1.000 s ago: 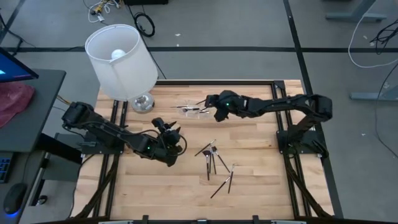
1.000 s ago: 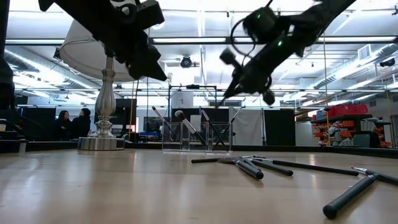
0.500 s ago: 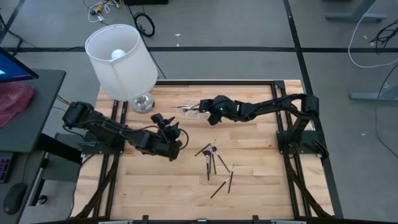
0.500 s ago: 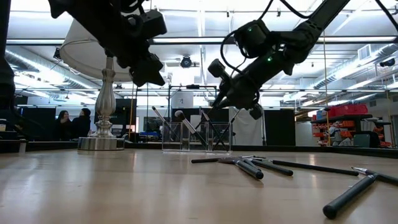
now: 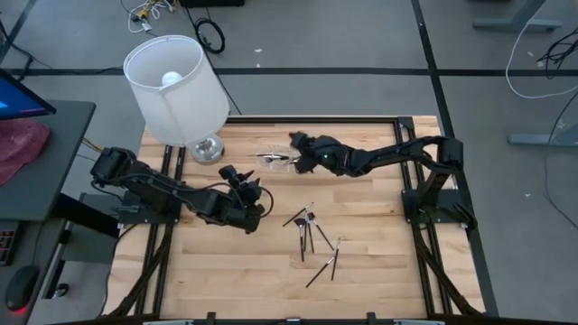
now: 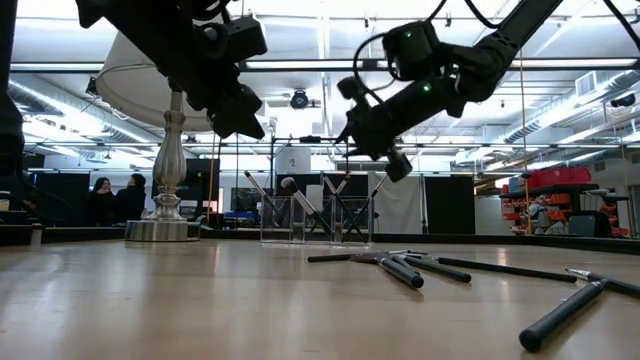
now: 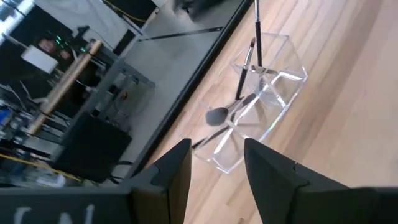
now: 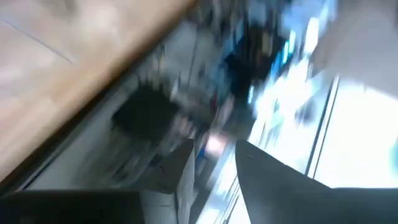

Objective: Put items in baskets/containers
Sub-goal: Put the black eyeshadow brush into the transparent organizer

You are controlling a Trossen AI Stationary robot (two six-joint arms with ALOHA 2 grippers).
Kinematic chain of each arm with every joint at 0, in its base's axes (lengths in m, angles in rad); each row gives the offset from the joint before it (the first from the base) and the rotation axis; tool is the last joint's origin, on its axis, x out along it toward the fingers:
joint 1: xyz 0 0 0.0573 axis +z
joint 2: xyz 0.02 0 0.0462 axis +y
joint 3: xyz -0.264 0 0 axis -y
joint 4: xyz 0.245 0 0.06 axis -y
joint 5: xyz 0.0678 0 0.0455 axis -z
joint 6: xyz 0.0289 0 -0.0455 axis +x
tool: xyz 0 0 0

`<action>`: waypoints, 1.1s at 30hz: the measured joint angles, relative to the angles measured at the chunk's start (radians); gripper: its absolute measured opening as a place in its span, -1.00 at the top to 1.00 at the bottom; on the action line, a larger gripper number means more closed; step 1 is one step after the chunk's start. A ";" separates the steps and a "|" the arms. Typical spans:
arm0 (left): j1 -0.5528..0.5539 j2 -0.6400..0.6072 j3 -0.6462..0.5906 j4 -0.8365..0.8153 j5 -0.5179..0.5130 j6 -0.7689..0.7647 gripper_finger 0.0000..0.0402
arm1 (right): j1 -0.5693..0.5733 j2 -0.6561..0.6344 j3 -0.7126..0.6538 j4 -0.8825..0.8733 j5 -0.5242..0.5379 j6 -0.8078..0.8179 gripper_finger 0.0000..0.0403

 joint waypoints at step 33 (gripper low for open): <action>0.000 0.294 -0.261 1.234 0.502 -0.026 0.36 | -0.006 -0.479 -0.685 0.231 -0.832 1.506 0.54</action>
